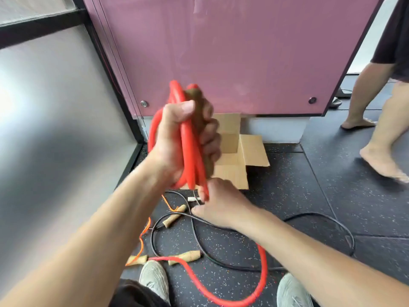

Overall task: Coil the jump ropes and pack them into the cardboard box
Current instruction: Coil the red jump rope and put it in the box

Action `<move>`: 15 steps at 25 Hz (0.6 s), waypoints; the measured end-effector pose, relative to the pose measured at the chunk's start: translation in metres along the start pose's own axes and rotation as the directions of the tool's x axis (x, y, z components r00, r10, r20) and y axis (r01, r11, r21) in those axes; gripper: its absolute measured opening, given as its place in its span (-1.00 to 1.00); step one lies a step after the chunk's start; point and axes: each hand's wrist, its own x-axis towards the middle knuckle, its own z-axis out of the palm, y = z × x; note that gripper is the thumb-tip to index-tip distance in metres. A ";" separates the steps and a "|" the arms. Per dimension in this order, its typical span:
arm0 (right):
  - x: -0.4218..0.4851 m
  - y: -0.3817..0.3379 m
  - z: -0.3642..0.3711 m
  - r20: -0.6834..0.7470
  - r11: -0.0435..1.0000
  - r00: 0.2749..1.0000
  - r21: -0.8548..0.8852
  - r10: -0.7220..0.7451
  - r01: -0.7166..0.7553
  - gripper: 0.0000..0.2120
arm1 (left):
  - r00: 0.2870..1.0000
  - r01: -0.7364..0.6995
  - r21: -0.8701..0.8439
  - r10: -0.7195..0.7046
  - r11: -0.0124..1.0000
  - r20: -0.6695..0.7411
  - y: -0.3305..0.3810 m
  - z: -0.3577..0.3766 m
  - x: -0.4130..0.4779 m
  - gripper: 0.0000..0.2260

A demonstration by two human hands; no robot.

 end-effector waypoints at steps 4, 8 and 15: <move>-0.012 -0.024 -0.012 -0.019 0.994 0.994 -0.044 -0.104 0.103 -0.87 | 0.702 -0.051 0.484 0.376 0.874 -0.605 0.018 -0.062 -0.005 -0.66; -0.012 -0.029 -0.039 -0.104 0.967 0.966 -0.126 -0.237 0.224 -0.95 | 0.627 0.371 0.838 0.558 0.399 -0.543 0.016 -0.086 -0.020 -0.64; 0.001 -0.001 -0.086 -0.474 0.991 0.872 0.000 -0.119 0.135 -0.66 | 0.788 0.611 0.691 -0.219 0.386 -0.575 -0.011 -0.053 -0.017 -0.69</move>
